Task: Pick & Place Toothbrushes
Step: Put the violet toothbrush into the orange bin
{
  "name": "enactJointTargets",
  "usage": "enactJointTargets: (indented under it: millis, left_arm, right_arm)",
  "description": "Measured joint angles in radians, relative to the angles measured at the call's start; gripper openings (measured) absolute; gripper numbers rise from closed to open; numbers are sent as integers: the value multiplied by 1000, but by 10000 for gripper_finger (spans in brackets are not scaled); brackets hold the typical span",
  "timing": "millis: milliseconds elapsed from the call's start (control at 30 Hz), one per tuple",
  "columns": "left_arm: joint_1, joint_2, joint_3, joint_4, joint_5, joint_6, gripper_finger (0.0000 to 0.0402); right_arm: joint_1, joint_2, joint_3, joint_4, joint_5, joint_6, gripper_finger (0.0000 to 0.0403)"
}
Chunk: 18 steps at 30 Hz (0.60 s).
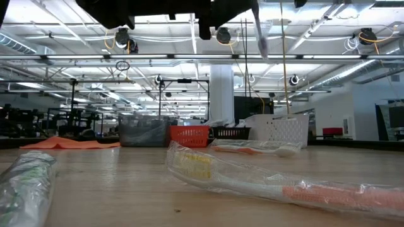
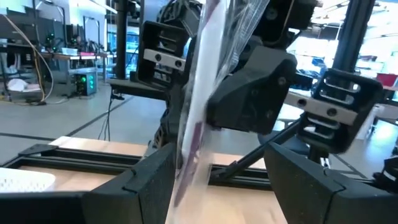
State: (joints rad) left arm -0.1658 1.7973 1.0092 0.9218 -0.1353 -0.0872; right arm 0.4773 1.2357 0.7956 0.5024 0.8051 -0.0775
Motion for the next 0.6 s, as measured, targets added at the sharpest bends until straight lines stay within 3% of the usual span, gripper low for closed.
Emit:
enactJointTargets:
  millis: [333,433,600]
  left_arm:
    - [30,0,0,-1,0,-2,235]
    - [36,0,0,2,5,-1,201]
    - [46,0,0,2,59,4,110]
  right_arm:
    - [-52,7,0,60,-101,-28,12]
    - [-62,7,0,54,-102,-24,12]
    - [-65,7,0,47,-105,-21,12]
